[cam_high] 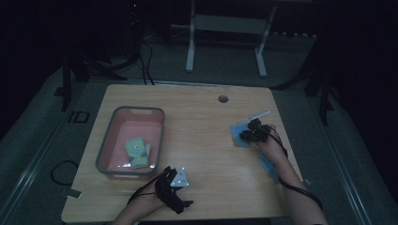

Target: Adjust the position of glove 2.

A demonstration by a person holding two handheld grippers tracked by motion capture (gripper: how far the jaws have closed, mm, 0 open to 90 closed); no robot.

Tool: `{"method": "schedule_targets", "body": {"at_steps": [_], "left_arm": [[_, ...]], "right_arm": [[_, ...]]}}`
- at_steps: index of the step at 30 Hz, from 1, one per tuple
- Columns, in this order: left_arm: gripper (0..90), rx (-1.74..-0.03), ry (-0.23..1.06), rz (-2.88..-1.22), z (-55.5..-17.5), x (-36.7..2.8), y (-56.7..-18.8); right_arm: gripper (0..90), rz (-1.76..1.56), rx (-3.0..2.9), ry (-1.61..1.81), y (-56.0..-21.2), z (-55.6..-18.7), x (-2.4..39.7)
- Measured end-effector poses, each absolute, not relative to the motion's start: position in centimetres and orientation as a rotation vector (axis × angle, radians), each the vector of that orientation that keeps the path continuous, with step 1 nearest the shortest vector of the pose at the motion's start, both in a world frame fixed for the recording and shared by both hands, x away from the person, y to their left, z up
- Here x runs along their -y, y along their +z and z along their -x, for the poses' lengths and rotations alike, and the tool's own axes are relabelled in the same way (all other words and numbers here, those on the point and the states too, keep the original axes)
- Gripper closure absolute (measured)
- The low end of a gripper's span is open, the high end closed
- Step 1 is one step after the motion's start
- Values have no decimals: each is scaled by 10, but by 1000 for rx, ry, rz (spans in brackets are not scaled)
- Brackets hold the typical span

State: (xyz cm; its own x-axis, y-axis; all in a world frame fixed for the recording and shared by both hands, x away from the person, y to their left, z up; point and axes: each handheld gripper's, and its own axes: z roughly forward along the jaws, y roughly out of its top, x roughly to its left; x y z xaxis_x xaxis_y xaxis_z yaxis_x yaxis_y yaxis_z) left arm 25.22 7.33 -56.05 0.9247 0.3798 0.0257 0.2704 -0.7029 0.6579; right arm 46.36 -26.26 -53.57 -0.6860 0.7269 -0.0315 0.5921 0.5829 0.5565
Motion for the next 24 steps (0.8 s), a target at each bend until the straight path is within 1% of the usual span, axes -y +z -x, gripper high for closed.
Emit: {"method": "schedule_targets", "body": {"at_steps": [5,9,18,24], "left_arm": [[16,-464,201,-2375,-253,-74,-559],[16,-463,200,-2377,-252,-74,-560],[16,-463,203,-2383,-252,-74,-561],[16,-461,205,-2384,-252,-74,-561]], "right_arm": [[827,-1137,-2572,765,-530,-461,261],[832,-1117,-2574,823,-514,-450,257],[832,-962,-2570,986,-466,-405,227],[832,-872,-2580,1040,-454,-373,210]]}}
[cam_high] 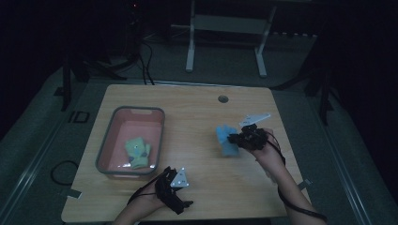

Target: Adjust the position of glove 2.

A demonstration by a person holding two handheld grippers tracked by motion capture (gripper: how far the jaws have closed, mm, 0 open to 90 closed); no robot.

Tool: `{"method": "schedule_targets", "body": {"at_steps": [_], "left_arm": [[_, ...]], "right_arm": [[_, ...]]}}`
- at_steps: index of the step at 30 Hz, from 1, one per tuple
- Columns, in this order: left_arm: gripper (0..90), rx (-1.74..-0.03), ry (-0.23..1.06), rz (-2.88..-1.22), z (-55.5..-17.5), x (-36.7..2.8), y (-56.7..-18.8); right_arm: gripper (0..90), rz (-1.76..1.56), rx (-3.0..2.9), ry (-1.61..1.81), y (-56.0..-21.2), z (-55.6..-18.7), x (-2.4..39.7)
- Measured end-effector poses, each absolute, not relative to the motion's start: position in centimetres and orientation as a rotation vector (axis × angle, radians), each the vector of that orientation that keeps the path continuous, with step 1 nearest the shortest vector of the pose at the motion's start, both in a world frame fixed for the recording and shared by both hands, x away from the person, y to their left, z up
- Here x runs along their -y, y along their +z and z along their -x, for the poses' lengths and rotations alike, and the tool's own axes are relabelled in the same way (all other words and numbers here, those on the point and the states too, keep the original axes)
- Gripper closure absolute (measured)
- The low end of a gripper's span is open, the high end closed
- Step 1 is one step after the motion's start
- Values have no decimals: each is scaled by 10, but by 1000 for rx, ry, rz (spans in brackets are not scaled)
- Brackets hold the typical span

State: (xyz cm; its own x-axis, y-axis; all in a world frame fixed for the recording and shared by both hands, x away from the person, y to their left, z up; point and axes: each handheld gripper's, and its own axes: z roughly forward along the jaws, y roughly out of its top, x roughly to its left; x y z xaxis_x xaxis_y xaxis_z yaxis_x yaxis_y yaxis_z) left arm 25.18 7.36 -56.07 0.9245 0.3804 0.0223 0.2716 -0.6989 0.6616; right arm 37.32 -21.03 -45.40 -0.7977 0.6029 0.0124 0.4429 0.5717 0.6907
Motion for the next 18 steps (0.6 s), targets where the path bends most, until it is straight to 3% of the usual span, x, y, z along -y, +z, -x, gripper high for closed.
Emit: {"method": "schedule_targets", "body": {"at_steps": [6,18], "left_arm": [[16,-463,207,-2382,-253,-74,-561],[16,-455,206,-2392,-252,-74,-561]], "right_arm": [[832,-845,-2615,1094,-465,-351,201],[823,-973,-2639,1022,-520,-338,187]]}}
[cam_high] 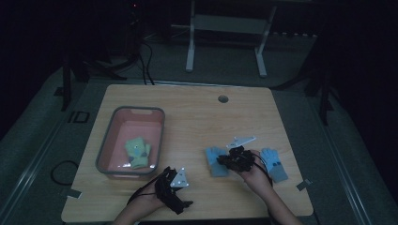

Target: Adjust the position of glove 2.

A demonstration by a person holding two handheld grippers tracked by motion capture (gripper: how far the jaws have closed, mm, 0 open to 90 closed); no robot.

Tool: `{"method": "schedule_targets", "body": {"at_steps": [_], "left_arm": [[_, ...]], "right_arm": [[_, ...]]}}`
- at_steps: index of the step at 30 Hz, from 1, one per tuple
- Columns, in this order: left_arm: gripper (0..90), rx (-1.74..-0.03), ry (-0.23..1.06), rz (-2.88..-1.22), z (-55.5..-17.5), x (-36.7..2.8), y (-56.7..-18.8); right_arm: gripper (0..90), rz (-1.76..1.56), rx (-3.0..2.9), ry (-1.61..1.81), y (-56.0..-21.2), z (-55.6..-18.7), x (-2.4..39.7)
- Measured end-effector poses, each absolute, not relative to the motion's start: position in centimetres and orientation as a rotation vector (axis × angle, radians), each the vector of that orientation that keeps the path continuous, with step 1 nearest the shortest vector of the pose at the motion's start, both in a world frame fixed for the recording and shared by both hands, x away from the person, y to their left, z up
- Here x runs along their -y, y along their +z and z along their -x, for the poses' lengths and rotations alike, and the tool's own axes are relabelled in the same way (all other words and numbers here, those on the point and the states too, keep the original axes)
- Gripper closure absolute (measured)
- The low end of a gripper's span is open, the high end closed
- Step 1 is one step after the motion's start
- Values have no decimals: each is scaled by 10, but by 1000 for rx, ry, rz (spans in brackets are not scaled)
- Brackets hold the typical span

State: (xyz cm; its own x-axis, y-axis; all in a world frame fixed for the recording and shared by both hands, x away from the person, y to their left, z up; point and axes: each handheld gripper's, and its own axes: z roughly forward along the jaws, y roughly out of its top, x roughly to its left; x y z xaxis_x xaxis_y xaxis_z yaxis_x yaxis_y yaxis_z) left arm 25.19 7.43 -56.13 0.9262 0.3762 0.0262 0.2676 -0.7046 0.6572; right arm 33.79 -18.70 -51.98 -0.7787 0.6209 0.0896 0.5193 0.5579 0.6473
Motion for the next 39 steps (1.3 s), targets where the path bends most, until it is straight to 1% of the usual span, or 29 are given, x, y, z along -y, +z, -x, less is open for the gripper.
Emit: {"method": "schedule_targets", "body": {"at_steps": [2,5,10,15,22,27,32,33,35,36,37,39], "left_arm": [[16,-455,206,-2388,-252,-74,-561],[16,-456,203,-2388,-252,-74,-562],[16,-455,203,-2393,-252,-74,-562],[16,-451,206,-2396,-252,-74,-562],[16,-449,206,-2397,-252,-74,-562],[16,-447,205,-2397,-252,-75,-563],[16,-444,204,-2399,-252,-75,-563],[16,-440,198,-2398,-252,-74,-563],[16,-440,196,-2399,-252,-75,-563],[16,-440,198,-2398,-252,-75,-563],[16,-447,199,-2398,-253,-75,-563],[16,-447,200,-2397,-253,-75,-564]], "right_arm": [[796,-969,-2657,991,-528,-338,185],[707,-949,-2661,938,-539,-339,184],[634,-902,-2675,954,-544,-338,186],[624,-833,-2688,969,-547,-340,184],[614,-842,-2667,981,-548,-340,176],[612,-842,-2650,1012,-537,-336,181],[613,-832,-2622,1052,-519,-334,201],[618,-835,-2598,1066,-511,-335,216],[623,-855,-2574,1060,-505,-336,233],[623,-855,-2574,1060,-505,-336,233],[630,-880,-2550,1054,-501,-337,251],[630,-909,-2526,1057,-497,-338,270]]}}
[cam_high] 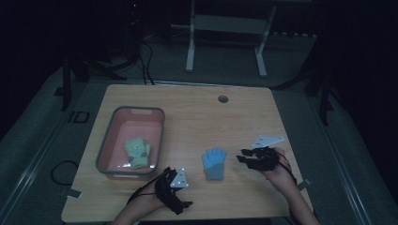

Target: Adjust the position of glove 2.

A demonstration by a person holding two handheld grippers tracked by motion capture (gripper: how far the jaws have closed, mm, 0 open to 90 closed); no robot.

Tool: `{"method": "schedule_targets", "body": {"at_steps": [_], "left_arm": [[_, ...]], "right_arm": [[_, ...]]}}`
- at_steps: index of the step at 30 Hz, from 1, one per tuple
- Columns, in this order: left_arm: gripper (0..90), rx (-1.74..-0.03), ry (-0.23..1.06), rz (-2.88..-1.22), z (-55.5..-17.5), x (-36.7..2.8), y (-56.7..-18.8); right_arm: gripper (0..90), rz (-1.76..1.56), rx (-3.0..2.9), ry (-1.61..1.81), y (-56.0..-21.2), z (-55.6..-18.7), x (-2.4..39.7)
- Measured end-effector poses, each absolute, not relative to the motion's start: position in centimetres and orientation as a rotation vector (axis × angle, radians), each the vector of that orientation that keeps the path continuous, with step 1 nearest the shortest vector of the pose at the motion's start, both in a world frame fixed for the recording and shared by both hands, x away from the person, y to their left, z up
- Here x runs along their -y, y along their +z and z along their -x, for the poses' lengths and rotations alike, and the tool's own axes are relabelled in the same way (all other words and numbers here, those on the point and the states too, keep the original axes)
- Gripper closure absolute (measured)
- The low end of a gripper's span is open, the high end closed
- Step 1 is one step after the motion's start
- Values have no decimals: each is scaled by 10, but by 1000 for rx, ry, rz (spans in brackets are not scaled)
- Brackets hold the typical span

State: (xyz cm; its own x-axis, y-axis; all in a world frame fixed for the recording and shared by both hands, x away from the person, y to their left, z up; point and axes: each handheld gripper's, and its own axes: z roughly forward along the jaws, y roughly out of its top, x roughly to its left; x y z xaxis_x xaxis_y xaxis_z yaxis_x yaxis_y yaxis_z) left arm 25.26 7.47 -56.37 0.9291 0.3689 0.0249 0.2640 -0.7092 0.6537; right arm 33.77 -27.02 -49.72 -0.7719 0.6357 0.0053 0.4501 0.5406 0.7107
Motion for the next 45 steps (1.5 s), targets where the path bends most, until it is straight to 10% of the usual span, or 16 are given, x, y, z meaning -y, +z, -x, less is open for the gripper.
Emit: {"method": "schedule_targets", "body": {"at_steps": [18,45], "left_arm": [[16,-441,194,-2411,-253,-73,-566],[16,-447,195,-2408,-253,-75,-565]], "right_arm": [[655,-1076,-2505,878,-518,-331,372],[863,-1233,-2375,935,-508,-312,337]]}}
